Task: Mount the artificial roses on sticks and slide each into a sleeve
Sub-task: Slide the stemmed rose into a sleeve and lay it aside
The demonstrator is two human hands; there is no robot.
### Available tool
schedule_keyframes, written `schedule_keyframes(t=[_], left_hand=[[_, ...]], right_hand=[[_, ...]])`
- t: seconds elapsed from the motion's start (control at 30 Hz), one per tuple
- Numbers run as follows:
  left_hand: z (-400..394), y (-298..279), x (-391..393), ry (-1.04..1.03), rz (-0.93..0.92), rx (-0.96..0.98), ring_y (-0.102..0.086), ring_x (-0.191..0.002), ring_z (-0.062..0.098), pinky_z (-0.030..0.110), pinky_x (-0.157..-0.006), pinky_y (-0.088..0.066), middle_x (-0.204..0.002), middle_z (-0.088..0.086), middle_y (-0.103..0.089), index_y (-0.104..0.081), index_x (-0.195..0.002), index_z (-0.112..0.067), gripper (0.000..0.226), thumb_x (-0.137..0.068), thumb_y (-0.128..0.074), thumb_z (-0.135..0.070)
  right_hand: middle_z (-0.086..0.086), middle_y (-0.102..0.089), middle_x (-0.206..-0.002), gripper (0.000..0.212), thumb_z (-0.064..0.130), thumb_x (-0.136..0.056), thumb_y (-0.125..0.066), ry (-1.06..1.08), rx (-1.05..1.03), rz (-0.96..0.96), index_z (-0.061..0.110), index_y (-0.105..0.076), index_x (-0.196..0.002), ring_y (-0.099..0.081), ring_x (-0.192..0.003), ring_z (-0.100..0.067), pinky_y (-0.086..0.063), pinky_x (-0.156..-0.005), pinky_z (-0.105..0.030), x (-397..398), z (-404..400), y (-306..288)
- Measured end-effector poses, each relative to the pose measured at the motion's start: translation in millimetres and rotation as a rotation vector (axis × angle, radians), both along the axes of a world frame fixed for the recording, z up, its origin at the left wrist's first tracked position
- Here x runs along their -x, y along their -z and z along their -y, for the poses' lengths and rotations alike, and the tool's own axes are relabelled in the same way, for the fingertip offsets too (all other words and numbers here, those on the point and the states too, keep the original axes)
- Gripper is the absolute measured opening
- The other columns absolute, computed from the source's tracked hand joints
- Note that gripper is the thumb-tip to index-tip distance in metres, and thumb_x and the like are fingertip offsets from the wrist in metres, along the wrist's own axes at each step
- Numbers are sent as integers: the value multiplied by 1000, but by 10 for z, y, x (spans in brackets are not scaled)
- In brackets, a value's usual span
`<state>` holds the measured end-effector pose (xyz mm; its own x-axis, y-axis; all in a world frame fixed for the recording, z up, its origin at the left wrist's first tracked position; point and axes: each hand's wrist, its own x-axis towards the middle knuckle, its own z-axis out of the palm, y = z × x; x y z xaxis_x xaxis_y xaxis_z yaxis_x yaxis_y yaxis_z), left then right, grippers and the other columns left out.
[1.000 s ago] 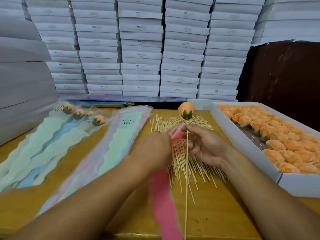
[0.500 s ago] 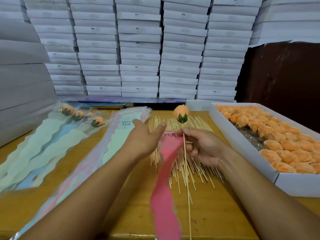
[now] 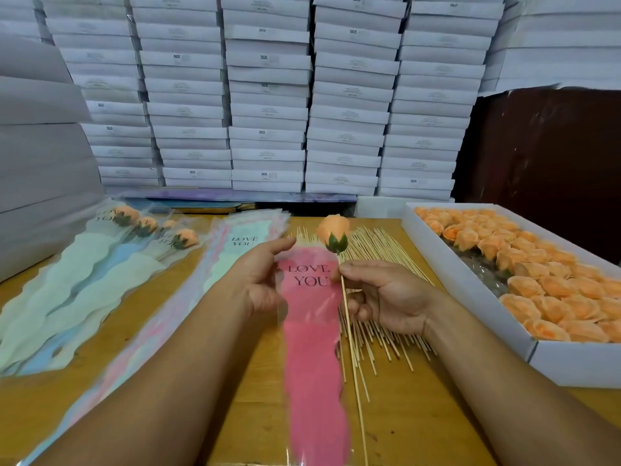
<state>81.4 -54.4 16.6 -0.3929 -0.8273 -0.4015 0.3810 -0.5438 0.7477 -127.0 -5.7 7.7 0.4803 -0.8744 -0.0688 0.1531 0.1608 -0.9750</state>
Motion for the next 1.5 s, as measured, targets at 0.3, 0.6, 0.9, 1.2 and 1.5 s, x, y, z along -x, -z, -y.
schedule_keyframes(t=[0.3,0.6,0.9,1.2,1.5], left_hand=[[-8,159,-61,36,77,134,-69,-84,32,47,-77,-60,-100,21,-68,-60,-123,-3,35,-89,-64,-12],[-50,193,-87,83,9,138,-73,-71,31,42,-64,-63,-87,21,-72,-63,-110,0,34,-76,-67,-3],[9,284,-136,100,134,185,-71,-70,26,43,-77,-59,-85,16,-72,-72,-93,1,23,-70,-76,-2],[-49,283,-126,206,162,216,-73,-72,27,38,-65,-61,-88,18,-73,-75,-91,0,21,-70,-77,-2],[-56,300,-156,267,178,238,-72,-73,28,42,-75,-61,-88,20,-69,-62,-92,3,24,-73,-75,5]], right_hand=[[-12,-68,-83,21,20,-93,-59,-70,1,-44,4,-72,-96,-64,-55,-13,-53,-46,-20,17,19,28],[-14,-72,-99,21,24,-91,-59,20,-10,-65,11,-76,-91,-58,-51,-11,-48,-42,-19,73,62,26],[-8,-59,-65,21,32,-106,-44,179,-134,-26,18,-57,-98,-38,-35,-3,-29,-27,-14,133,105,0],[-5,-54,-70,29,13,-86,-51,99,-217,110,-1,-74,-96,-38,-42,-4,-34,-30,-16,221,148,-29],[-9,-62,-66,16,25,-93,-53,77,-226,111,16,-58,-105,-44,-33,-5,-32,-26,-14,289,174,-12]])
